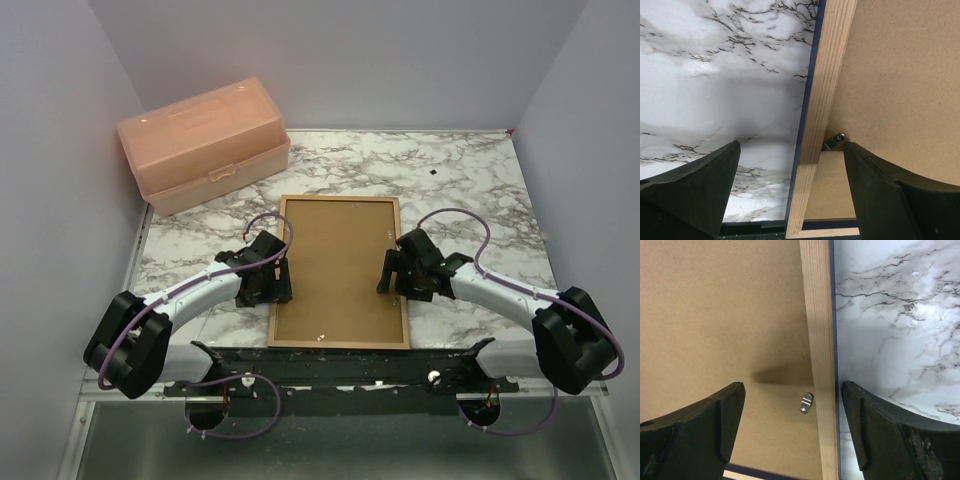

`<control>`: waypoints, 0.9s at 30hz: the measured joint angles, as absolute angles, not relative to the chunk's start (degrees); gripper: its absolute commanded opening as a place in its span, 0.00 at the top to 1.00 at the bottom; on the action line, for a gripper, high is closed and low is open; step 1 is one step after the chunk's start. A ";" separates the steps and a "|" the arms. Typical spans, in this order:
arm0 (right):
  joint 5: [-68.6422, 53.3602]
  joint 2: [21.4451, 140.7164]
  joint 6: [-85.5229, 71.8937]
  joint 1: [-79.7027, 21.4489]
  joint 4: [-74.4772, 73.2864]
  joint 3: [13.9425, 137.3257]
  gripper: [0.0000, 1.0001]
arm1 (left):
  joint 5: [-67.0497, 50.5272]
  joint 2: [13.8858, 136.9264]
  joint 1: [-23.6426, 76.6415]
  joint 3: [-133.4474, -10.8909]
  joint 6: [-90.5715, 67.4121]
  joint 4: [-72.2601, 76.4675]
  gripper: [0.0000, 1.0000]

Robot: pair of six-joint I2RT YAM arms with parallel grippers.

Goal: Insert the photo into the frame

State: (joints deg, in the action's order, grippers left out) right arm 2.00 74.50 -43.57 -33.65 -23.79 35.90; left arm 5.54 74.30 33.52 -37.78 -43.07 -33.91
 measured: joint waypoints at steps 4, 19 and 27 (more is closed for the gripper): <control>4.91 75.29 -44.99 -35.48 -25.06 36.34 0.30 | 5.34 74.39 33.36 -37.82 -42.72 -33.91 0.14; 10.07 75.81 -47.27 -37.67 -26.55 36.29 0.41 | 4.67 75.13 33.32 -38.57 -41.89 -34.00 0.15; 14.09 76.23 -50.30 -40.91 -27.44 36.40 0.53 | 4.47 75.40 33.32 -38.76 -41.78 -34.00 0.15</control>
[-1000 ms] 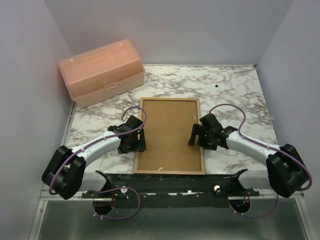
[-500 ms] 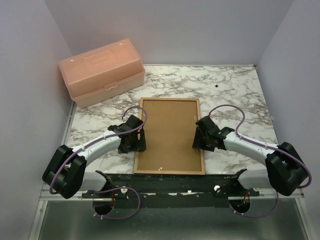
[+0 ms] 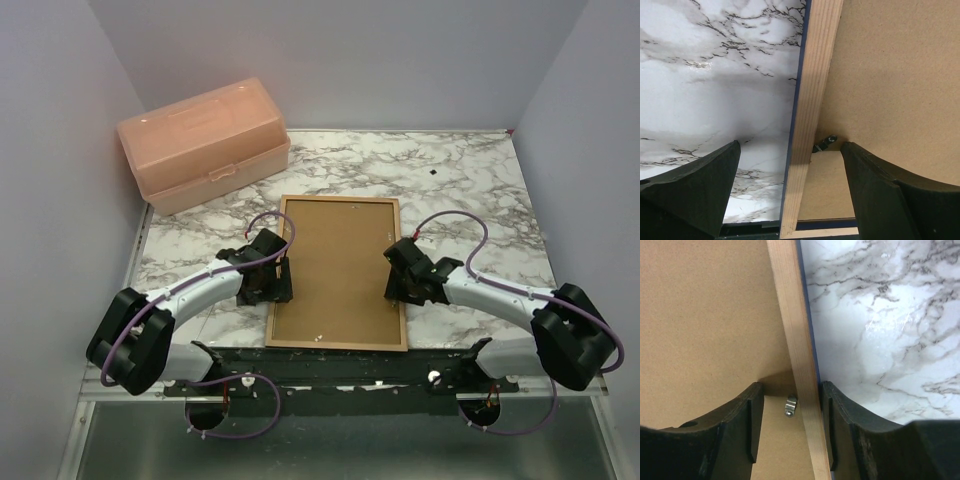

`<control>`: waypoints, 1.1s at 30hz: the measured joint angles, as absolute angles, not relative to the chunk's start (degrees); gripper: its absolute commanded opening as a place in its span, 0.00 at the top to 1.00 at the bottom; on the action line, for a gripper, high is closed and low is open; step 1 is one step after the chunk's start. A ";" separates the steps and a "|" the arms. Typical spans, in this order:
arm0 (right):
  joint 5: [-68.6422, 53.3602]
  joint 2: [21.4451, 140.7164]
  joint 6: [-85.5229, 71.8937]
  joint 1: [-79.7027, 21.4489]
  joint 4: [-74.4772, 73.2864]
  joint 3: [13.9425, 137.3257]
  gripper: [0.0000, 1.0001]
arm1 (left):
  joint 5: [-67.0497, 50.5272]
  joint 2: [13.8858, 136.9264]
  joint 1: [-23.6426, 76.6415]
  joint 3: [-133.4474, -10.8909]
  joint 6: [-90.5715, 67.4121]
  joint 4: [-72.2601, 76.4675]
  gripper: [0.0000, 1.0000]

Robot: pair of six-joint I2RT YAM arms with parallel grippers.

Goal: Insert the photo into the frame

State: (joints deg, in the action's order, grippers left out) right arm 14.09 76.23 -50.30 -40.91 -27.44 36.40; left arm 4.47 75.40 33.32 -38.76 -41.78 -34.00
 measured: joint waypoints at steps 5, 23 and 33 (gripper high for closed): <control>14.11 74.87 -51.92 -41.56 -28.51 35.55 0.63 | 4.47 75.83 33.32 -39.07 -41.67 -34.02 0.16; 11.94 69.60 -53.17 -42.44 -34.57 33.34 0.37 | 4.36 76.84 33.32 -39.79 -41.17 -34.37 0.16; 10.92 71.68 -53.04 -42.48 -34.06 34.87 0.26 | 4.29 77.06 33.32 -39.97 -40.73 -34.41 0.16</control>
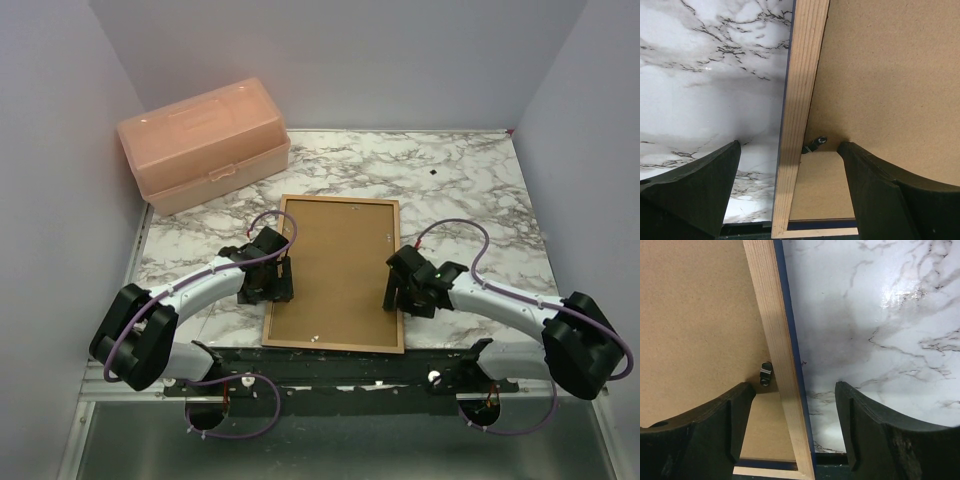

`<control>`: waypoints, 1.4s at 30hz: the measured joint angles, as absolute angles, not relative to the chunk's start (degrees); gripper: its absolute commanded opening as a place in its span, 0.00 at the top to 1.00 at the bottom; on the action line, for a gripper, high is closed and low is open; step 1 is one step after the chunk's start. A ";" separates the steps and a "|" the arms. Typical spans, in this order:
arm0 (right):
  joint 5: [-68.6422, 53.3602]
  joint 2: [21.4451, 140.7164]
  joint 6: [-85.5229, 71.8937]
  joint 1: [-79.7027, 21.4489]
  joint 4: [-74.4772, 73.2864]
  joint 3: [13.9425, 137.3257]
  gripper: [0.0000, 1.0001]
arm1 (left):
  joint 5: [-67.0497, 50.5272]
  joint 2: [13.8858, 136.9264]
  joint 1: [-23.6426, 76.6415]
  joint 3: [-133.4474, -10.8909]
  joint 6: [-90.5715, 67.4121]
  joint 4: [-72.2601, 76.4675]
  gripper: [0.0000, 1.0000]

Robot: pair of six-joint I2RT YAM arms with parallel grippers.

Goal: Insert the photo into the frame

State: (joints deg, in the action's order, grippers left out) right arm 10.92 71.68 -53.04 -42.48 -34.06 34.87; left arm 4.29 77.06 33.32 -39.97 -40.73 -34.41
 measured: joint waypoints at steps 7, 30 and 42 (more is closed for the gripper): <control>10.79 73.25 -53.21 -42.63 -33.63 35.64 0.39 | 4.05 77.19 33.32 -40.18 -40.25 -34.44 0.17; 8.91 78.37 -56.97 -40.95 -32.25 39.31 0.48 | -1.23 78.24 31.59 -49.58 -34.00 -42.06 0.17; 8.19 81.17 -55.00 -39.31 -30.22 40.60 1.00 | -2.98 75.55 24.60 -50.06 -29.54 -44.84 0.17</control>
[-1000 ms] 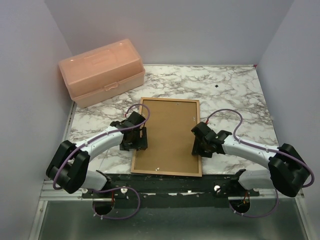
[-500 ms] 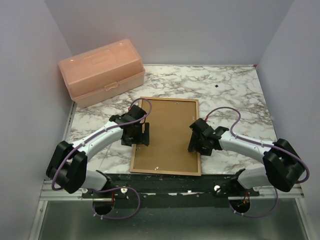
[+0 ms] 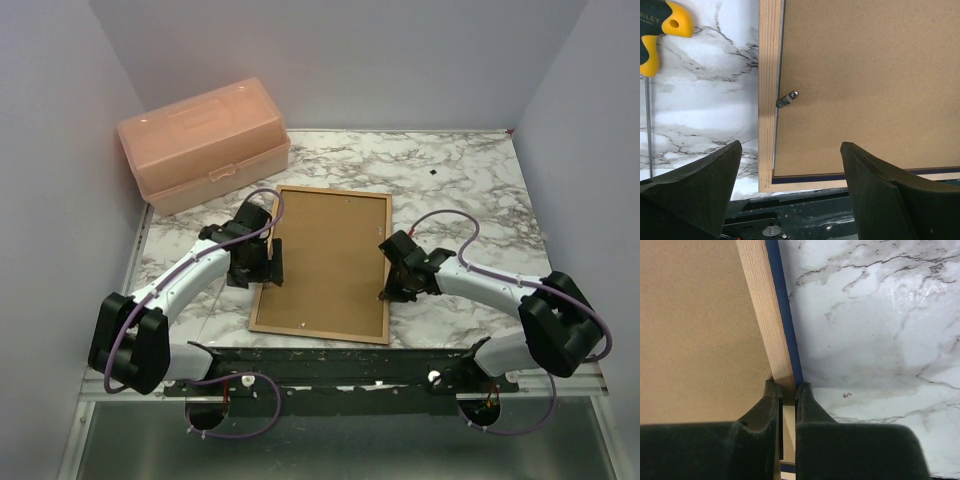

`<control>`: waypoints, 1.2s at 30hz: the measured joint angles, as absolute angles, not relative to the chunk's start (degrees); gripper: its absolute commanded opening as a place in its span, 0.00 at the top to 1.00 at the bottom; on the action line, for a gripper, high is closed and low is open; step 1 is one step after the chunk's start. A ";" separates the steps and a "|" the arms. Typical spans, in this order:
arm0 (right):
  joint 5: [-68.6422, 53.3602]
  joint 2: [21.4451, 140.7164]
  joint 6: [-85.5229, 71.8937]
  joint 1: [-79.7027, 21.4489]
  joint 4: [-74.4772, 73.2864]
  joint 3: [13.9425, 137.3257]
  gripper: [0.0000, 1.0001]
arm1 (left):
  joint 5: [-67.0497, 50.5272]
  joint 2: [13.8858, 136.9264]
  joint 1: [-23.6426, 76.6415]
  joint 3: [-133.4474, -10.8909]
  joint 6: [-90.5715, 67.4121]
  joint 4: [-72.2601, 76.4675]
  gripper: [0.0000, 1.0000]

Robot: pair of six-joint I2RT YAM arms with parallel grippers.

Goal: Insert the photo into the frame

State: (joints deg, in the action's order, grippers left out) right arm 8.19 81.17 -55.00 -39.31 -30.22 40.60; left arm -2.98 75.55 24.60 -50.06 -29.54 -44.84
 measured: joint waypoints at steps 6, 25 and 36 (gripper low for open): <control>6.22 80.68 -53.98 -37.93 -29.45 40.36 1.00 | -5.04 76.71 21.37 -50.63 -28.23 -45.28 0.17; 2.00 79.99 -47.07 -22.59 -36.12 46.63 0.01 | -22.41 92.90 8.75 -60.88 -24.12 -41.65 0.22; -7.03 95.44 -41.39 -16.51 -31.03 56.66 0.00 | -27.29 97.19 13.13 -60.36 -26.11 -37.80 0.24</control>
